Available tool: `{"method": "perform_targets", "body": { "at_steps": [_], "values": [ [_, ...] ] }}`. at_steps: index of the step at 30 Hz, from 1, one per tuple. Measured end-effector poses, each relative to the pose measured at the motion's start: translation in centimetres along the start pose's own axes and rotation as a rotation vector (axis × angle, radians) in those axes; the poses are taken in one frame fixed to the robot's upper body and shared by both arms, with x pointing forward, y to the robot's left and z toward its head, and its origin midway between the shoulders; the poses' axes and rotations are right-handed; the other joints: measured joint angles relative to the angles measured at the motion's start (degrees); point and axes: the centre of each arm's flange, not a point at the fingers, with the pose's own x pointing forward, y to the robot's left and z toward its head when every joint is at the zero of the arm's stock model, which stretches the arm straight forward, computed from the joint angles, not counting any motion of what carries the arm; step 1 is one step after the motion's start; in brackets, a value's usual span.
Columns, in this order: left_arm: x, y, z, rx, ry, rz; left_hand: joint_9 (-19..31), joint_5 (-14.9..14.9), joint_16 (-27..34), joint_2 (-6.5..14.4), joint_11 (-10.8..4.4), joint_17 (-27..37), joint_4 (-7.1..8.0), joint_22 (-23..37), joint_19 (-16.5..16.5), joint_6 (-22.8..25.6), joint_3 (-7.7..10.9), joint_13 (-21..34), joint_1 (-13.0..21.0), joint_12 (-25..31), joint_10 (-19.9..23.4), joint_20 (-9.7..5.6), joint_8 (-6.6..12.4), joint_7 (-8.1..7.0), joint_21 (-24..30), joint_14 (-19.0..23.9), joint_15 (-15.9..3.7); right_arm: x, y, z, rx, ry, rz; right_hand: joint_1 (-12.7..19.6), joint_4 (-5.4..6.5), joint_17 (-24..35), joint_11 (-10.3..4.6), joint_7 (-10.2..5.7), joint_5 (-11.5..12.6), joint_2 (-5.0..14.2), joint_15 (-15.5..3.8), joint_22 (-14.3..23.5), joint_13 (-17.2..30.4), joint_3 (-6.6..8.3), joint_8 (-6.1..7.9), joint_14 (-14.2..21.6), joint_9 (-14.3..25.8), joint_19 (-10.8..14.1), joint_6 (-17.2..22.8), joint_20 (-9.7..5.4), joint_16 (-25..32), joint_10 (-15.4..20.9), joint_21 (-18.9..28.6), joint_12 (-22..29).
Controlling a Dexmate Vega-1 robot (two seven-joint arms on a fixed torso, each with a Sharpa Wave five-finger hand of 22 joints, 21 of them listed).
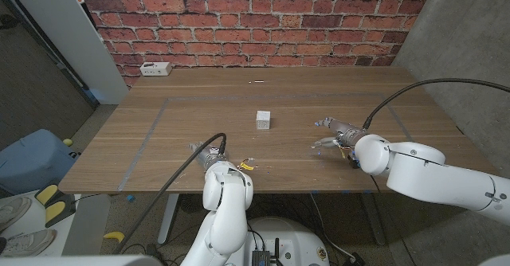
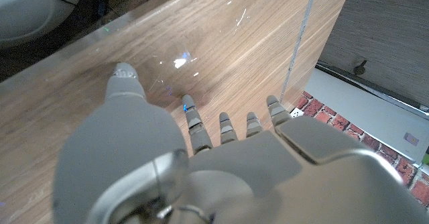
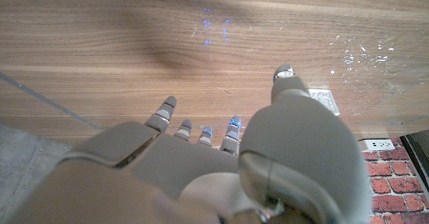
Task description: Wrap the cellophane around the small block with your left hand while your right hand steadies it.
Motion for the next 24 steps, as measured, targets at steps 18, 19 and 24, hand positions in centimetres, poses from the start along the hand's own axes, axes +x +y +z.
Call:
{"method": "perform_targets", "body": {
  "at_steps": [18, 19, 24],
  "values": [
    [3.2, -3.0, 0.7, -0.041, 0.047, 0.146, -3.29, -5.88, 1.55, 9.53, -4.38, -0.38, -0.17, 0.02, 11.93, 33.08, 7.46, -1.07, 7.08, 3.95, 20.97, -2.13, 9.59, 4.55, 2.34, 15.64, -7.63, -0.1, -0.2, 0.4, -0.011, 0.0, -0.015, 0.0, -0.44, 0.01, 0.0, 0.17, 0.43, 0.0, 0.0, 0.0, 0.0, -0.43, 0.44, 0.0, 0.01, 0.52, 1.27, 0.09, 0.0, 0.0, 0.0, 0.0],
    [3.3, -3.3, 0.8, -0.049, 0.047, 0.153, -3.0, -5.89, 1.55, 9.82, -4.29, -0.37, 0.12, 0.02, 12.21, 32.94, 7.76, -1.06, 6.92, 3.95, 21.06, -1.85, 9.63, 4.87, 2.51, 15.84, -7.59, -0.1, -0.2, 0.4, -0.008, -0.002, -0.015, 0.01, -0.44, 0.01, -0.01, 0.05, 0.43, 0.0, 0.0, 0.0, 0.0, -0.43, 0.72, 0.0, 0.01, 0.52, 1.81, 0.09, 0.0, 0.0, 0.0, 0.0],
    [3.7, -3.7, 0.8, -0.113, 0.056, 0.224, -2.04, -6.05, 1.55, 10.73, -4.52, -0.11, 0.92, 0.24, 12.53, 32.52, 9.36, -0.89, 6.76, 3.95, 21.91, -2.17, 9.96, 5.71, 2.51, 16.32, -7.72, -0.3, -0.1, 0.3, 0.032, -0.033, 0.012, 0.01, -0.5, 0.01, -0.01, -0.44, 0.43, 0.0, 0.0, 0.0, 0.0, -0.5, 1.32, 0.0, -0.27, 0.52, 3.91, 0.09, 0.0, 0.0, 0.0, 0.0]
  ]
}}
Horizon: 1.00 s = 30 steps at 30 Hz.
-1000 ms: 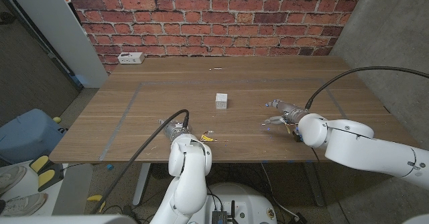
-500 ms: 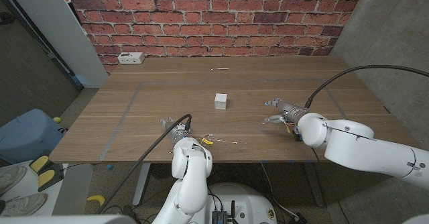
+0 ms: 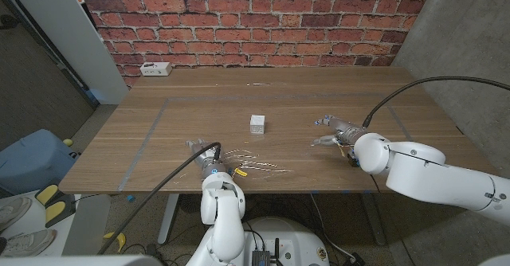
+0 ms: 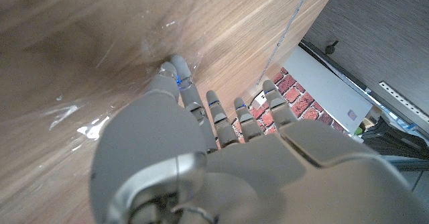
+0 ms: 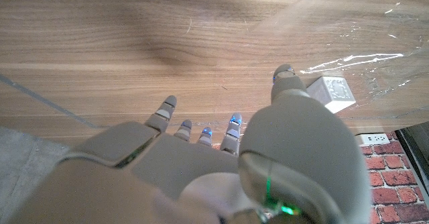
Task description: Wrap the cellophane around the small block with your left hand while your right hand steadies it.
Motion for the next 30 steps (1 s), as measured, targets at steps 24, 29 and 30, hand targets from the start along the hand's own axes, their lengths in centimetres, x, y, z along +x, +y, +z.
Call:
{"method": "perform_targets", "body": {
  "at_steps": [24, 29, 30],
  "values": [
    [1.3, 2.9, 0.2, -0.043, 0.078, 0.215, 5.82, -0.16, -0.45, 0.48, -0.47, 0.25, 1.5, 0.35, -0.01, -1.53, 6.38, 1.07, 0.88, -0.92, 0.48, 0.0, 4.45, 3.55, 0.17, 0.0, 0.0, -1.2, -1.9, -5.0, 0.426, -0.238, 0.058, 18.68, -6.34, 0.07, -0.64, -0.48, 5.26, 7.32, 0.33, -0.03, 0.0, 15.06, -1.78, -0.02, -1.6, 0.06, 0.88, -1.19, -0.35, -0.01, 0.01, -0.44],
    [1.5, 3.5, 0.2, -0.033, 0.092, 0.234, 6.43, -0.17, -0.45, 0.33, -0.47, 0.25, 1.41, 0.59, -0.01, -1.72, 6.76, 1.07, 1.02, -1.12, 0.48, 0.01, 5.03, 3.74, 0.21, 0.0, 0.0, -2.1, -3.0, -3.6, 0.406, -0.27, 0.002, 22.42, -6.19, 0.16, -1.26, -0.39, 6.99, 7.31, -0.44, 0.13, 0.0, 18.04, -2.0, -0.01, -1.6, -1.03, -0.9, -2.28, -0.35, 0.0, 0.01, -0.44],
    [1.6, 3.6, 0.2, -0.033, 0.095, 0.237, 6.56, -0.17, -0.45, 0.33, -0.47, 0.25, 1.56, 0.59, -0.01, -1.72, 6.91, 1.15, 1.02, -1.12, 0.47, 0.01, 5.03, 3.75, 0.21, 0.0, 0.0, -2.1, -3.2, -3.5, 0.4, -0.268, -0.005, 22.42, -6.17, 0.16, -1.26, -0.5, 6.99, 7.3, -0.43, 0.13, 0.0, 18.06, -2.0, -0.01, -1.6, -1.03, -1.38, -2.28, -0.34, 0.0, 0.01, -0.66]
  ]
}}
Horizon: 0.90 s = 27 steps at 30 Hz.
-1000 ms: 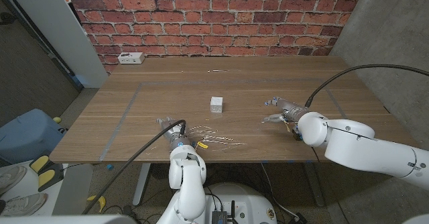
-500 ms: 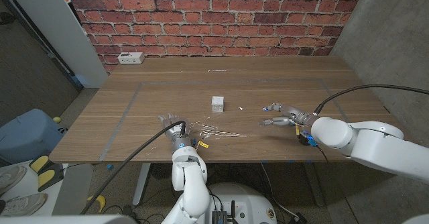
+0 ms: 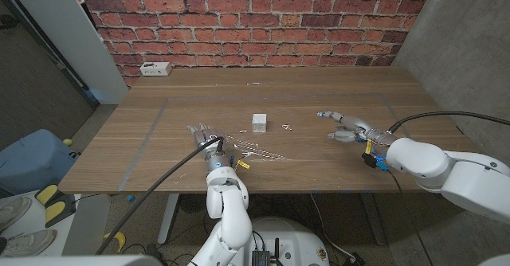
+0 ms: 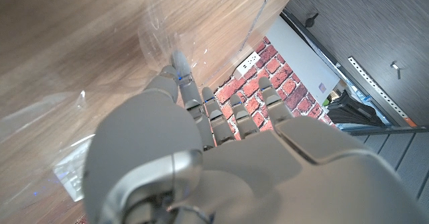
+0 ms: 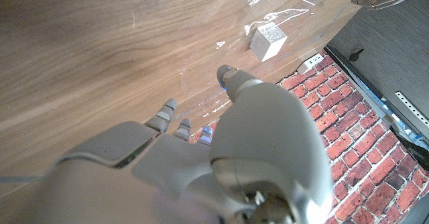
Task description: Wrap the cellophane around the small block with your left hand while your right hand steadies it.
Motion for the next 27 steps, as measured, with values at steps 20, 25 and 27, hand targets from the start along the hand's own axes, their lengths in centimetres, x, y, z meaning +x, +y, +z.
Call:
{"method": "perform_targets", "body": {
  "at_steps": [20, 25, 27],
  "values": [
    [1.6, 1.5, 0.5, -0.01, 0.061, 0.031, 2.62, -0.34, -0.44, -0.34, 0.0, -0.15, -0.47, -0.01, 0.0, -0.82, 2.07, 0.45, -0.34, -0.22, 0.63, 0.0, 2.39, 0.83, 0.0, 0.0, 0.0, 1.4, 0.3, 2.3, -0.241, 0.248, -0.019, -0.3, 1.43, 0.0, 0.45, -0.01, -0.01, -0.86, 0.03, 0.0, 0.0, -1.55, 0.0, -0.02, 0.18, -3.9, -7.55, 0.02, -0.49, 0.01, -0.91, -0.45],
    [2.0, 1.8, 0.6, -0.006, 0.081, 0.047, 2.98, -0.34, -0.44, -0.49, 0.0, -0.15, -0.41, -0.01, 0.0, -0.91, 2.47, 0.45, -0.49, -0.44, 0.63, 0.0, 2.77, 0.92, 0.0, 0.0, 0.0, 1.3, -0.9, 1.7, -0.298, 0.351, -0.054, 0.22, 1.19, 0.0, 0.45, -0.01, 0.41, -0.33, 0.23, 0.0, 0.0, -1.08, 0.0, -0.21, 0.17, -4.52, -8.19, 0.03, -0.49, 0.01, -0.91, -0.45],
    [2.1, 1.9, 0.6, -0.004, 0.088, 0.053, 3.32, -0.34, -0.44, -0.57, 0.0, -0.15, -0.48, -0.01, 0.0, -0.92, 2.54, 0.45, -0.57, -0.44, 0.63, 0.0, 2.91, 0.92, 0.0, 0.0, 0.0, 1.3, -1.2, 1.4, -0.315, 0.38, -0.063, 0.35, 1.2, 0.0, 0.45, -0.01, 0.63, -0.2, 0.23, 0.0, 0.0, -0.72, 0.0, -0.21, 0.17, -4.52, -8.19, 0.03, -0.49, 0.01, -0.91, -0.45]
  ]
}}
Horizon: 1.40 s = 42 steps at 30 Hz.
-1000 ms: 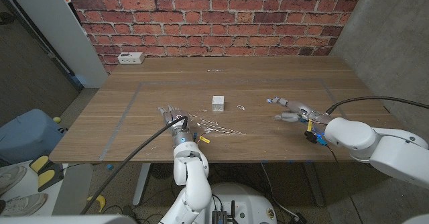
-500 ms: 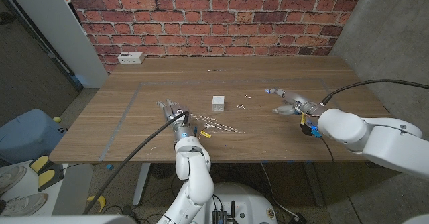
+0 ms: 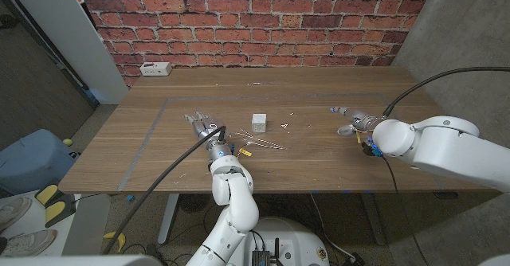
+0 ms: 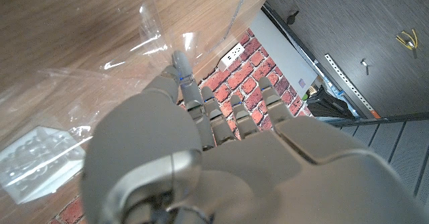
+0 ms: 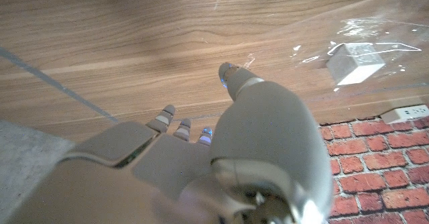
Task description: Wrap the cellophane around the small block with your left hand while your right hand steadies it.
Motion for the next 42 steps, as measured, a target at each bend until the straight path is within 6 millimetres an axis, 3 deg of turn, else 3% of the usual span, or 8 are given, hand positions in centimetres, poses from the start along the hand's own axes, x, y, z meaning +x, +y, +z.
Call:
{"method": "perform_targets", "body": {
  "at_steps": [4, 13, 14, 21, 33, 38, 40, 42],
  "values": [
    [0.5, 0.2, 0.1, 0.004, 0.016, 0.016, 0.49, -0.01, 0.0, -0.23, -0.09, 0.0, -0.05, 0.0, 0.0, -0.01, 0.42, 0.26, -0.23, 0.0, 0.52, 0.0, 0.5, 0.01, 0.0, 0.23, 0.23, 0.2, -0.5, -0.5, -0.025, 0.059, -0.019, -0.7, 0.49, 0.0, 0.45, 0.0, -0.04, -0.7, 0.22, 0.0, 0.0, -0.49, 0.0, 0.22, 0.02, 0.4, -0.82, 0.4, 0.0, -0.01, 0.25, 0.17],
    [1.3, 0.5, 0.5, 0.008, 0.028, 0.042, 2.14, -0.12, 0.0, -0.75, -0.36, 0.01, -0.18, 0.0, 0.41, -0.2, 1.44, 0.52, -0.75, 0.0, 1.7, -0.41, 1.98, 0.19, 0.5, 1.64, 0.2, -0.1, -0.3, 0.4, 0.022, 0.021, 0.03, -12.28, 4.66, 0.0, 1.44, 0.11, -8.82, -5.62, 1.25, -0.16, 0.14, -8.5, 0.49, 0.42, 0.54, 3.78, -1.33, 2.05, 0.84, 0.0, 1.13, 1.36],
    [1.5, 0.8, 0.1, -0.038, 0.046, 0.091, 2.2, -0.12, 0.0, -0.76, -0.21, 0.01, -0.23, 0.0, 0.41, -0.19, 1.49, 0.52, -0.76, 0.0, 1.85, -0.41, 2.19, 0.19, 0.66, 1.64, 0.2, -0.2, -0.6, -0.9, 0.003, 0.044, 0.022, -13.11, 4.88, 0.0, 1.44, 0.13, -9.13, -6.13, 1.25, -0.16, 0.14, -9.1, 0.85, 0.42, 0.53, 4.36, -1.3, 2.06, 0.84, 0.0, 1.3, 1.7],
    [2.3, 0.8, 0.7, -0.111, 0.045, 0.132, 3.01, -0.13, 0.0, -1.09, -0.69, 0.01, -0.47, -0.01, 1.03, -0.2, 1.73, 0.51, -1.09, 0.0, 2.34, -1.03, 2.54, 0.19, 0.67, 2.36, 0.3, -0.2, -0.5, -0.7, 0.046, -0.042, 0.035, -14.27, 5.38, -0.14, 1.43, 0.24, -9.23, -7.02, 1.26, -0.16, 0.14, -10.14, 1.12, 0.4, 0.53, 4.96, 0.19, 2.24, 1.17, 0.0, 1.62, 2.26],
    [4.0, 0.7, 1.2, -0.227, 0.062, 0.145, 3.41, 0.18, 0.0, -1.58, -0.3, -0.27, -1.82, 0.26, 1.65, 0.55, 3.08, 0.8, -1.1, 0.0, 4.4, -0.41, 2.86, 0.95, 1.28, 3.8, 0.08, -0.4, -0.6, -0.2, 0.084, -0.15, 0.046, -15.35, 5.4, -0.16, 1.54, 0.02, -9.23, -7.65, 1.55, -0.15, 0.13, -11.09, 1.11, 0.11, 0.53, 5.34, 0.43, 1.86, 1.17, -0.12, 1.44, 1.92],
    [4.6, 0.4, 1.4, -0.263, 0.071, 0.133, 3.47, 0.18, 0.0, -1.58, -0.3, -0.27, -2.14, 0.26, 1.65, 0.74, 3.4, 1.05, -1.1, 0.0, 4.4, -0.41, 2.86, 1.16, 1.28, 3.89, -0.01, -0.5, -0.4, -0.2, 0.086, -0.187, 0.02, -17.11, 5.63, -0.14, 1.53, 0.44, -9.11, -8.36, 1.25, -0.15, 0.13, -12.47, 1.28, 0.17, 0.53, 4.93, 0.95, 1.84, 1.13, -0.11, 1.18, 2.17],
    [4.8, 0.2, 1.3, -0.275, 0.076, 0.122, 3.46, 0.18, 0.0, -1.58, -0.3, -0.27, -2.29, 0.26, 1.65, 0.74, 3.54, 1.05, -1.1, 0.0, 4.39, -0.41, 2.86, 1.34, 1.28, 3.89, -0.01, -0.5, 0.2, -0.3, 0.094, -0.195, 0.017, -17.93, 5.72, 0.05, 1.43, 0.57, -8.47, -8.05, -0.62, -0.15, 0.23, -13.47, 2.46, 1.69, 0.52, 7.57, 4.9, 1.53, 2.63, 0.02, 1.65, 3.41],
    [5.1, 0.5, 1.6, -0.28, 0.068, 0.13, 3.37, 0.18, 0.0, -1.58, -0.3, -0.27, -2.33, 0.26, 1.65, 0.86, 3.58, 1.05, -1.1, 0.0, 4.39, -0.41, 2.86, 1.44, 1.28, 3.89, 0.0, -0.5, -0.1, 0.2, 0.089, -0.235, -0.037, -18.26, 5.51, 0.57, 0.62, 0.82, -8.05, -7.69, -2.18, -0.05, 0.41, -14.29, 3.6, 5.96, 0.52, 10.76, 9.33, 1.01, 4.29, 3.96, 2.48, 4.67]
  ]
}}
